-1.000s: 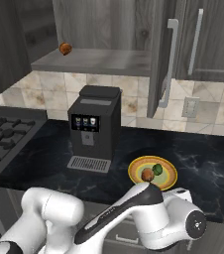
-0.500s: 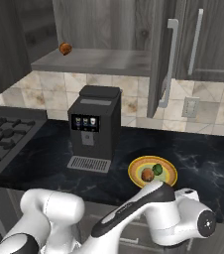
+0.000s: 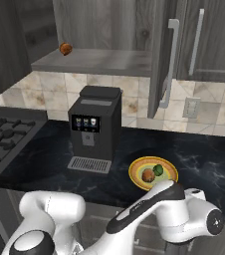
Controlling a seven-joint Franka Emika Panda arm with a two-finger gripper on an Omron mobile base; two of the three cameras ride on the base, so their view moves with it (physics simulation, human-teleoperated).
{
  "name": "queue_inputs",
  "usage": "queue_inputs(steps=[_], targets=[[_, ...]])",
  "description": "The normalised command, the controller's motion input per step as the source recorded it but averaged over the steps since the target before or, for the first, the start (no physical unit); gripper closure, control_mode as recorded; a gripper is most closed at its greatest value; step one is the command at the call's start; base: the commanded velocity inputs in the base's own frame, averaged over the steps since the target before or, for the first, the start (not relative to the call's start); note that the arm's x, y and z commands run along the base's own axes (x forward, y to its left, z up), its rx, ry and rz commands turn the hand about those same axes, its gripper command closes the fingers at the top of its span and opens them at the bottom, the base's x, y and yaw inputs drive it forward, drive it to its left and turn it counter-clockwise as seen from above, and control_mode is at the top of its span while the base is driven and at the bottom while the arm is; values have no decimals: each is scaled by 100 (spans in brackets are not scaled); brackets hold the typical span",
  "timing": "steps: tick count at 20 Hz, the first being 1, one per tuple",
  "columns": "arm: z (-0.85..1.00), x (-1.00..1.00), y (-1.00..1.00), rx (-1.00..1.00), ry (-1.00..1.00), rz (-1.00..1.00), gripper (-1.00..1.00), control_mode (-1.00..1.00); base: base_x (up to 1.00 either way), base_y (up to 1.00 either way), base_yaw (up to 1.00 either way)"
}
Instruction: Pick the avocado and bread from the counter and place them on the plate. Then pick the jam from the cabinet and place it next to the plate. Lastly close the cabinet door.
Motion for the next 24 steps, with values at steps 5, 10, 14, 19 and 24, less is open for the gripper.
queue_inputs(steps=[5,10,14,19,24], targets=[[-13,14,-24,3,0,0,100,-100,0,0,0],[-10,13,-13,0,0,0,100,-100,0,0,0],[-13,14,-6,0,0,0,100,-100,0,0,0],[-18,16,-8,1,0,0,100,-100,0,0,0],[-17,18,-7,3,0,0,100,-100,0,0,0]])
